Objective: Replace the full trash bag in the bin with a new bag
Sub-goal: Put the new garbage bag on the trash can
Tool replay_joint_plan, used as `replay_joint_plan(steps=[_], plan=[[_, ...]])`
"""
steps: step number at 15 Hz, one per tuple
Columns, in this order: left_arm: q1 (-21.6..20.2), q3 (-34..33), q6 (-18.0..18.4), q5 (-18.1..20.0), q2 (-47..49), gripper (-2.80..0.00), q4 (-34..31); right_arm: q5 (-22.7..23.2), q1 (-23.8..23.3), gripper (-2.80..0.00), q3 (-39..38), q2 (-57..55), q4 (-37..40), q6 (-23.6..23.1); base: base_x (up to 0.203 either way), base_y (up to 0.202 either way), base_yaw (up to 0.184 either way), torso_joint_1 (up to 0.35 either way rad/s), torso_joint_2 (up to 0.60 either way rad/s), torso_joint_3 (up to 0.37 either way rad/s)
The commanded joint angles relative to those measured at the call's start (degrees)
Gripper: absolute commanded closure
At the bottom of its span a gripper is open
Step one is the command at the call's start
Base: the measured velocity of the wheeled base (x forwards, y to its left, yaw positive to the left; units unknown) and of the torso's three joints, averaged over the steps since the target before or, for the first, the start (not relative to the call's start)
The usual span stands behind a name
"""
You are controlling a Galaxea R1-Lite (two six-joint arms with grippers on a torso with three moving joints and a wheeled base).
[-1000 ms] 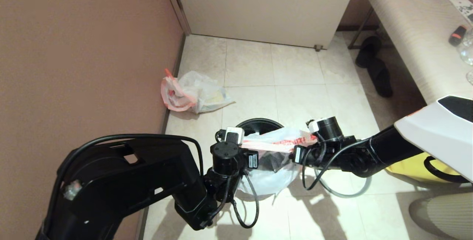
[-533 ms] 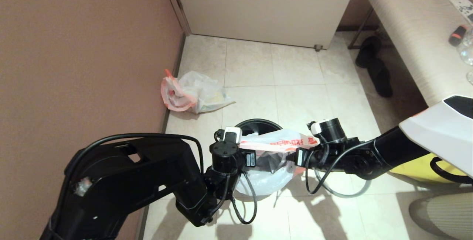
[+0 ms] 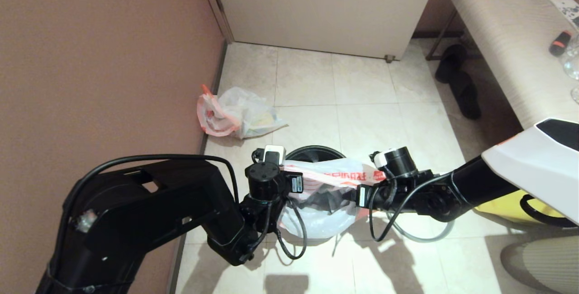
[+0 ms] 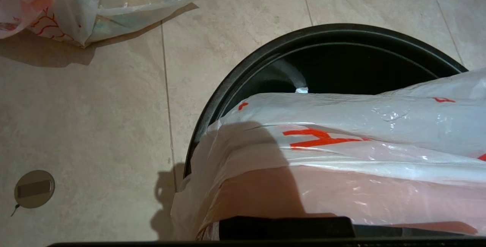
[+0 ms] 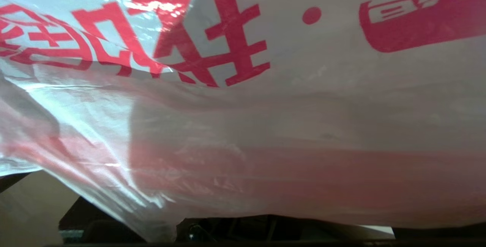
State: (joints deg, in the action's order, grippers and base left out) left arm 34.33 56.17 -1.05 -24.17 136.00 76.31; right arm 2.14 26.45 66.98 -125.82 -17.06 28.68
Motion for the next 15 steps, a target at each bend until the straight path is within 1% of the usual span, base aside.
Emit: replay_joint_plan(steps=[1,5,6,9,11,15], plan=[[-0.41,0.25,-0.01,-0.17,-0.65,0.00,0.42,-0.78,0.26,-2.80,0.89,-1.80,-0.08,0.14,0.000,0.000,0.000,0.000,0.00,0.000],[-1.53,0.34,0.23,-0.26,-0.74,0.00,0.15,-0.99,0.62,-2.80,0.96,-1.89,-0.08,0.14,0.000,0.000,0.000,0.000,0.00,0.000],[-2.06,0.34,0.89,-0.29,-0.65,0.00,0.08,-0.92,0.66,-2.80,1.00,-1.97,-0.08,0.19,0.000,0.000,0.000,0.000,0.00,0.000],[-2.98,1.22,1.24,-0.59,-0.48,0.00,0.15,-1.08,0.80,-2.80,1.40,-2.89,-0.16,0.14,0.000,0.000,0.000,0.000,0.00,0.000],[-3.97,2.00,2.28,-0.55,0.03,0.00,0.18,-2.32,0.71,-2.80,1.99,-4.05,-0.16,0.15,0.000,0.000,0.000,0.000,0.00,0.000],[-5.54,4.82,3.55,-1.41,4.73,0.00,0.29,-2.49,0.80,-2.80,2.10,-4.17,-0.34,0.22,0.000,0.000,0.000,0.000,0.00,0.000]])
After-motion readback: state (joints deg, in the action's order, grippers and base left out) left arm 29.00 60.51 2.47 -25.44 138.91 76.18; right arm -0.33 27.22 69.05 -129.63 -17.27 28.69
